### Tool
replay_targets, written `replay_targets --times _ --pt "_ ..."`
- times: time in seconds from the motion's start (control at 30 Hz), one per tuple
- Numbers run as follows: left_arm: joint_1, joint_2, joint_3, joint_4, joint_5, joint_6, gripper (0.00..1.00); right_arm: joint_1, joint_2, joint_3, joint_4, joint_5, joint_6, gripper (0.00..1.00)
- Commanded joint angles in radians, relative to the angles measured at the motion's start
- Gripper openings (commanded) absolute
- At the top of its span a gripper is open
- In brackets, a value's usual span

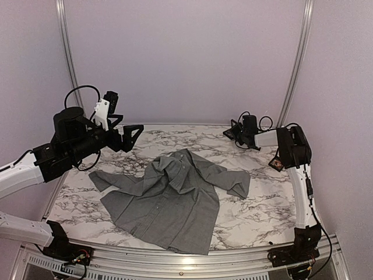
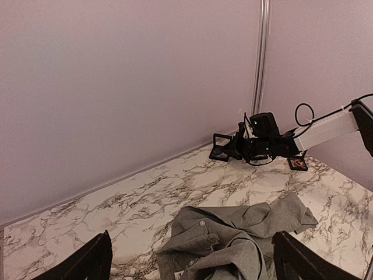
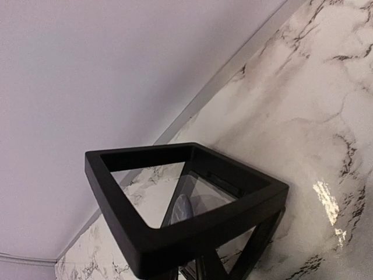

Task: Remove the brooch from the garment
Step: Place the brooch in the brooch box.

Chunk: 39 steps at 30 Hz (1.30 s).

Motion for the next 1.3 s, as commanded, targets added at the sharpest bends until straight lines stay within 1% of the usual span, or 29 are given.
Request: replay_targets --times 0.0,0.17,0.33,0.5,0.73,0.9,1.1,1.27 --pt "0.010 -0.015 -0.009 0.005 0.017 -0.017 0.99 -0.008 0.013 0.035 -0.038 0.014 -0.002 0.12" --pt "0.013 -0.010 -0.009 0.007 0.023 -0.021 0.99 -0.008 -0.009 0.027 -0.038 0.013 -0.008 0.24" --pt "0.016 -0.007 -0.007 0.009 0.031 -0.027 0.99 -0.004 -0.039 0.004 -0.026 0.012 -0.016 0.31" --pt "0.020 -0.001 -0.003 0.008 0.038 -0.037 0.99 -0.002 -0.073 -0.029 -0.005 0.014 -0.024 0.34" --pt "0.025 0.000 0.000 0.007 0.050 -0.050 0.99 0.000 -0.103 -0.063 0.002 0.010 -0.029 0.42" --pt "0.030 0.003 0.002 0.006 0.055 -0.063 0.99 0.004 -0.135 -0.102 0.015 0.009 -0.029 0.44" --pt "0.036 0.022 0.012 0.005 0.055 -0.111 0.99 0.015 -0.195 -0.177 0.038 -0.004 -0.039 0.46" --pt "0.042 0.046 0.023 -0.007 0.048 -0.190 0.99 0.035 -0.276 -0.269 0.053 -0.021 -0.072 0.54"
